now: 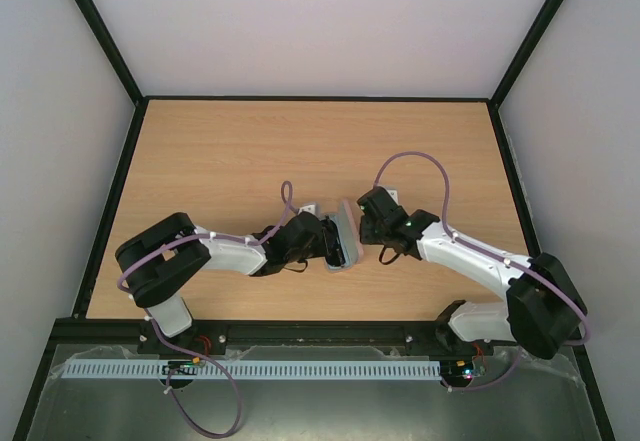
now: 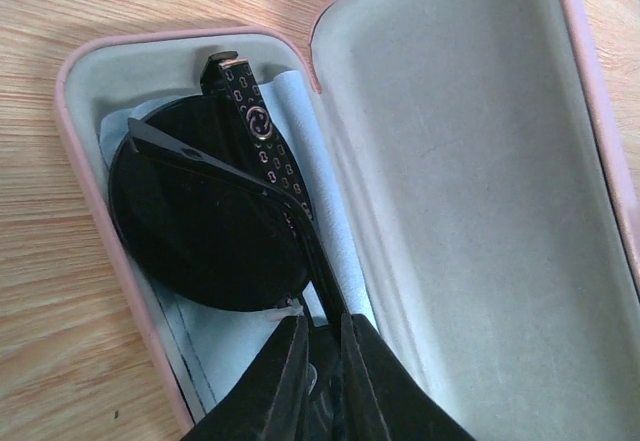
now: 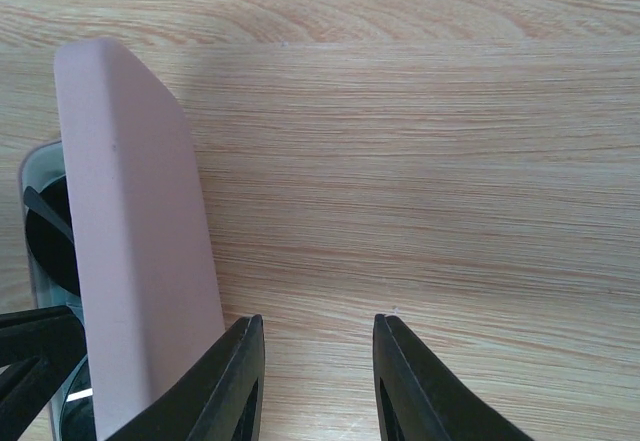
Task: Organize the sunglasses
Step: Adjust the sunglasses in the sunglasses case.
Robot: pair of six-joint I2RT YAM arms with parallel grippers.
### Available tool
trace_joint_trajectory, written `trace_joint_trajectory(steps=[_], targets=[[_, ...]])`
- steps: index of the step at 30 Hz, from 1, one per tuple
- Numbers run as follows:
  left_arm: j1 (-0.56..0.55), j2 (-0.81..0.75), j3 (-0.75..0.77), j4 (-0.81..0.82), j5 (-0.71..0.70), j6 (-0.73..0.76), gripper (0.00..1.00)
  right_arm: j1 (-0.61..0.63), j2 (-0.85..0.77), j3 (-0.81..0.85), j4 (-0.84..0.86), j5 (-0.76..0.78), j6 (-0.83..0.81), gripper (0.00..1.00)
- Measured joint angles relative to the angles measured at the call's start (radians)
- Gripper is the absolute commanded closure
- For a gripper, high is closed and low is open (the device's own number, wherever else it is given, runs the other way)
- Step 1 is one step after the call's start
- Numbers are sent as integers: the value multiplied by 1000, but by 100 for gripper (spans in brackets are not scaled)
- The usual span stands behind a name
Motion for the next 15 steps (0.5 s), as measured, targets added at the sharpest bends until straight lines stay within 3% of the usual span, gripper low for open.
trace_joint_trajectory(steps=[15], targets=[[1,44,9,62,19,-4,87,-1,31,-6,41,-35,-3,69]])
